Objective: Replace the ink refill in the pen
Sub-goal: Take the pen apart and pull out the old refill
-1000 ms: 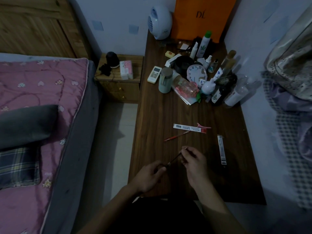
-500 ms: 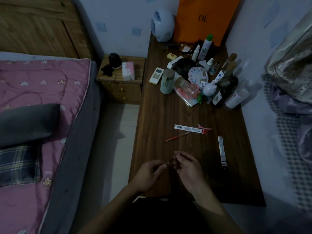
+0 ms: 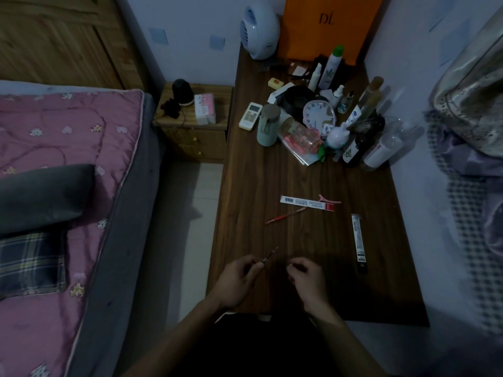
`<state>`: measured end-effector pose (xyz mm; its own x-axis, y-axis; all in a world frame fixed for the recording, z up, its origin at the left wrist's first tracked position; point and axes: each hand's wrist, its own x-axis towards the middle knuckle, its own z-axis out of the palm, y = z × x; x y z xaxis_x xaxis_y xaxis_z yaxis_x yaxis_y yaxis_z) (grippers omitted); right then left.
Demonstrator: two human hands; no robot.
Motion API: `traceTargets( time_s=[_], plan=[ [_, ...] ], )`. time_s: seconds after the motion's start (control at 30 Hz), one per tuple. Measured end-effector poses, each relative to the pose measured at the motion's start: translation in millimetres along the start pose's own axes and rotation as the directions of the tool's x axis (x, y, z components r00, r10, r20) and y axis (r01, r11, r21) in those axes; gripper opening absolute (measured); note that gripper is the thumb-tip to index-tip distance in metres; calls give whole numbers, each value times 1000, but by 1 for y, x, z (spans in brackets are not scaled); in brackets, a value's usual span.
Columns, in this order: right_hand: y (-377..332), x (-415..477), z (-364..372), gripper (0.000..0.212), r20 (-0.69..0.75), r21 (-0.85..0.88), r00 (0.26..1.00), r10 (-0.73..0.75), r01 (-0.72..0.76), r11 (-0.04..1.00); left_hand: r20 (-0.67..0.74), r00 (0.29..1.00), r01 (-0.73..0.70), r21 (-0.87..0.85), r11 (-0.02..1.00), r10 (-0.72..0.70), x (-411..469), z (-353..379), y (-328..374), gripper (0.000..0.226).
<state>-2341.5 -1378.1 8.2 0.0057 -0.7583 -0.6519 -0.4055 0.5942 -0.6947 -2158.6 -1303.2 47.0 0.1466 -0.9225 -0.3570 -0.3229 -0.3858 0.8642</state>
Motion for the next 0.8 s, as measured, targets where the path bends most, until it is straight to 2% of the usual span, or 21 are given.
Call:
traceTargets(
  time_s=[0.17,0.33,0.57,0.8],
  plan=[
    [29,17,-6,9,-32,-356,996,-88,71,932,32,999,32,29,999,-33,2,1,-11,28],
    [42,29,-10,10,-86,-541,974,-208,129,831,51,994,94,39,995,-96,7,7,-23,35],
    [49,34,-5,8,-49,-621,955,-293,201,757,55,984,169,29,985,-170,11,19,-38,27],
    [48,33,-8,15,-24,-579,970,-244,185,794,34,983,182,15,983,-183,8,20,-38,25]
  ],
)
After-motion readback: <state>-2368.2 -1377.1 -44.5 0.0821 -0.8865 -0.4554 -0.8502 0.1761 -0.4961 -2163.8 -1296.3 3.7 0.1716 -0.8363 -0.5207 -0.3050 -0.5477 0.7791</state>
